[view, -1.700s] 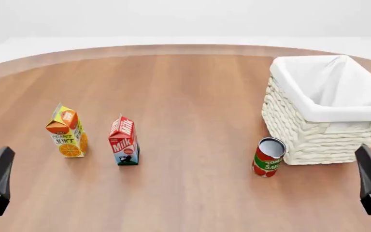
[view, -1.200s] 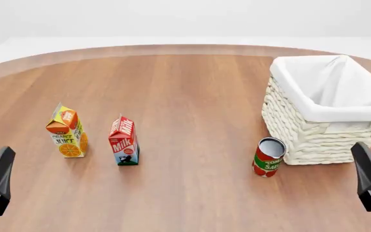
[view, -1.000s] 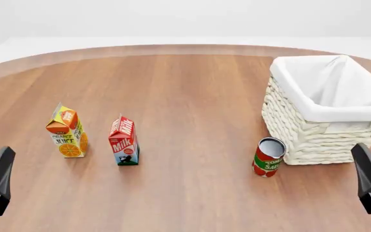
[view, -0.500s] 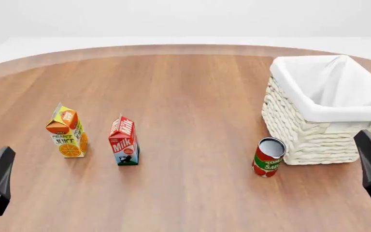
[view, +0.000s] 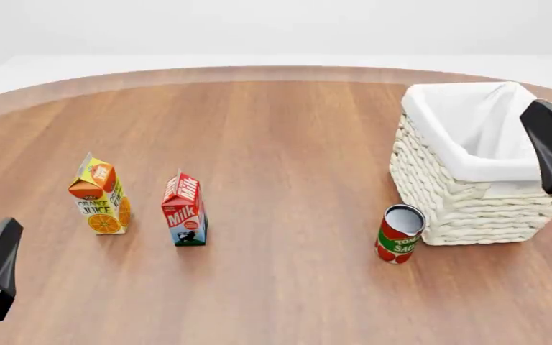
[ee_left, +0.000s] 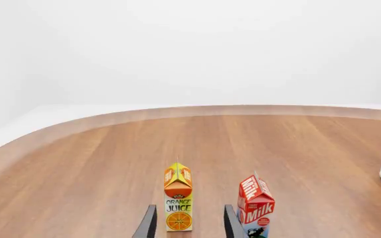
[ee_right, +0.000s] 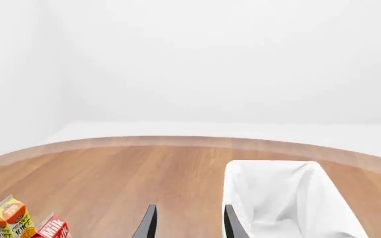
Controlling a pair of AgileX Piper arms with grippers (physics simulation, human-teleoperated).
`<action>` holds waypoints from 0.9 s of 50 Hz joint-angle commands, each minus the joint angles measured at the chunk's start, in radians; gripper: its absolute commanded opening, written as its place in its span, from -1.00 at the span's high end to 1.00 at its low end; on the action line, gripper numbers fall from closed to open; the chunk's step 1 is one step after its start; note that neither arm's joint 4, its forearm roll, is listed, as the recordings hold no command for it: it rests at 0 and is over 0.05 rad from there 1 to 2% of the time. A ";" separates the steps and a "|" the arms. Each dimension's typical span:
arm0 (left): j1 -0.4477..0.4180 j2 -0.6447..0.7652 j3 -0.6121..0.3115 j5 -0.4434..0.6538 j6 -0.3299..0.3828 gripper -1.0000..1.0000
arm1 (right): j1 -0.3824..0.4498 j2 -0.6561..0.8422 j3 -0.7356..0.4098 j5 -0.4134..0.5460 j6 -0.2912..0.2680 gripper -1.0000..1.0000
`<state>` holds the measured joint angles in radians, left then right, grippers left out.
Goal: Pick the milk and place it in the basket.
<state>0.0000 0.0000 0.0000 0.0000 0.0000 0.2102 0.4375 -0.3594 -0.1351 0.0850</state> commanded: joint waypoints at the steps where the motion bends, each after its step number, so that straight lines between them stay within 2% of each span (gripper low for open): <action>1: 0.000 0.000 0.000 0.000 0.000 -1.00 | 0.065 0.116 -0.155 0.052 0.065 -1.00; 7: 0.000 0.000 0.000 0.000 0.000 -1.00 | 0.110 0.153 -0.235 0.117 0.075 -1.00; 12: 0.000 0.000 0.000 0.000 0.000 -1.00 | 0.141 0.218 -0.289 0.130 0.073 -1.00; 17: 0.000 0.000 0.000 0.000 0.000 -1.00 | 0.163 0.287 -0.340 0.150 0.107 -1.00; 27: 0.000 0.000 0.000 0.000 0.000 -1.00 | 0.210 0.398 -0.463 0.197 0.122 -1.00; 28: 0.000 0.000 0.000 0.000 0.000 -1.00 | 0.221 0.437 -0.502 0.225 0.129 -1.00; 35: 0.000 0.000 0.000 0.000 0.000 -1.00 | 0.254 0.498 -0.591 0.292 0.168 -1.00; 40: 0.000 0.000 0.000 0.000 0.000 -1.00 | 0.258 0.503 -0.607 0.346 0.198 -1.00; 45: 0.000 0.000 0.000 0.000 0.000 -1.00 | 0.272 0.552 -0.649 0.360 0.218 -1.00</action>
<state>0.0000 0.0000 0.0000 0.0000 0.0000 0.4526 0.9111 -0.9231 0.1610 0.2591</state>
